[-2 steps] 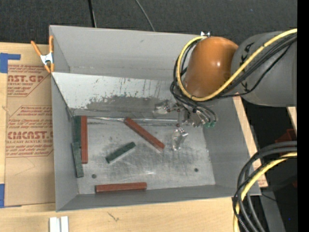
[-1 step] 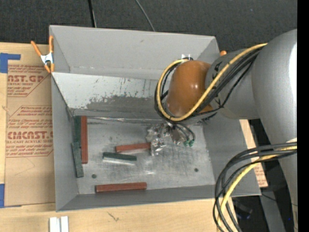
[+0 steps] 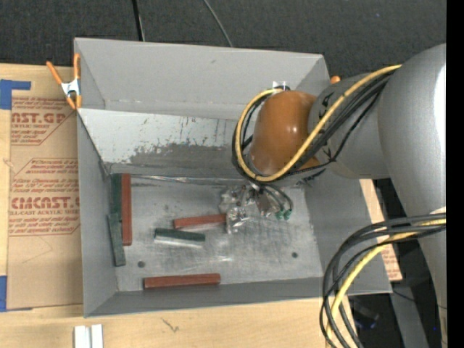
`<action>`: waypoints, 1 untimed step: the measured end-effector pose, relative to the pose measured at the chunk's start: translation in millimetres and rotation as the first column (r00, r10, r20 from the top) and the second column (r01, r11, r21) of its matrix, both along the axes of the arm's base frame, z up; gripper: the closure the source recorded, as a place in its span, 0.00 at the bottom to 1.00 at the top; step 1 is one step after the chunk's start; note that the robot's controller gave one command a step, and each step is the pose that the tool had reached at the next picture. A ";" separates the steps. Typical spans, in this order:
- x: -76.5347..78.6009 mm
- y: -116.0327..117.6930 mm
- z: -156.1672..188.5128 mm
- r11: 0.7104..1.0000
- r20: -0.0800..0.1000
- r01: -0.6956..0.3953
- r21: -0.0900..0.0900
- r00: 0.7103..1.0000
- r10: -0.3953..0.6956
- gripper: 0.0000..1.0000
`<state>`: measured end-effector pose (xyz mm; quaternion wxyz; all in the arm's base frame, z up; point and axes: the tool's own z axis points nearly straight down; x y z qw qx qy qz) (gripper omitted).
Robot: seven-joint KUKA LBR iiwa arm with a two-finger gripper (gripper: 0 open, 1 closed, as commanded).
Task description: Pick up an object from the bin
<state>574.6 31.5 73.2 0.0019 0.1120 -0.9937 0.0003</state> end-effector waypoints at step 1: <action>4.1 5.2 199.4 1.000 0.016 -0.022 0.002 1.000 0.022 1.00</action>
Offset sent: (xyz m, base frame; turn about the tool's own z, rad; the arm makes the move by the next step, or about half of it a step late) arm 0.0000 0.0000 0.0000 0.0000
